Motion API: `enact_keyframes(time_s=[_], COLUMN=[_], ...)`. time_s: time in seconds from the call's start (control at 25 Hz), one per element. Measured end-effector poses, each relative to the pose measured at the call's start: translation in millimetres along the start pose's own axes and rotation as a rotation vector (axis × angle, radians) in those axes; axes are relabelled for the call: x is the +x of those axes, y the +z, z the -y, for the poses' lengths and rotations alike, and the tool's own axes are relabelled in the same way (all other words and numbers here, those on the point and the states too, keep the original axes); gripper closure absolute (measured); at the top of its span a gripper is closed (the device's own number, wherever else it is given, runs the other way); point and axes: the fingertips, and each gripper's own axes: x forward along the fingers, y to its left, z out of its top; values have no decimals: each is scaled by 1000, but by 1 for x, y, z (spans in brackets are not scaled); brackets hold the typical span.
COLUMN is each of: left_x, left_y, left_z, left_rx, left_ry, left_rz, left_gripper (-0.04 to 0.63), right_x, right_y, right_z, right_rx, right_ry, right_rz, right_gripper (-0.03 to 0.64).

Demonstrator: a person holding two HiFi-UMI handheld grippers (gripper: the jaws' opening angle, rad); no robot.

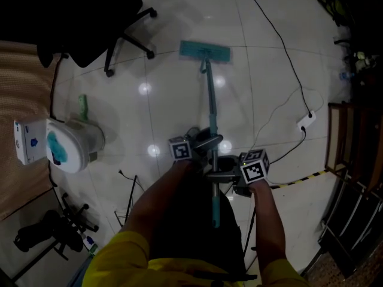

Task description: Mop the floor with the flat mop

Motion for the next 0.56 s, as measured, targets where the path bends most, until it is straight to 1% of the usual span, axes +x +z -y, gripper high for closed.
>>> enact_keyframes(time_s=[0.12, 0.28, 0.56], left_x=[2, 0, -19], left_y=[10, 10, 6], left_z=[-2, -3, -12], left_rx=[13, 12, -26], left_ry=[-5, -14, 11], left_rz=[6, -11, -34], left_gripper=[135, 135, 135], right_x=[3, 5, 15], right_y=[8, 7, 6], right_z=[4, 7, 9], right_rx=[-2, 3, 23], right_ry=[-5, -20, -38], right_rz=[7, 2, 4], right_gripper=[234, 235, 233])
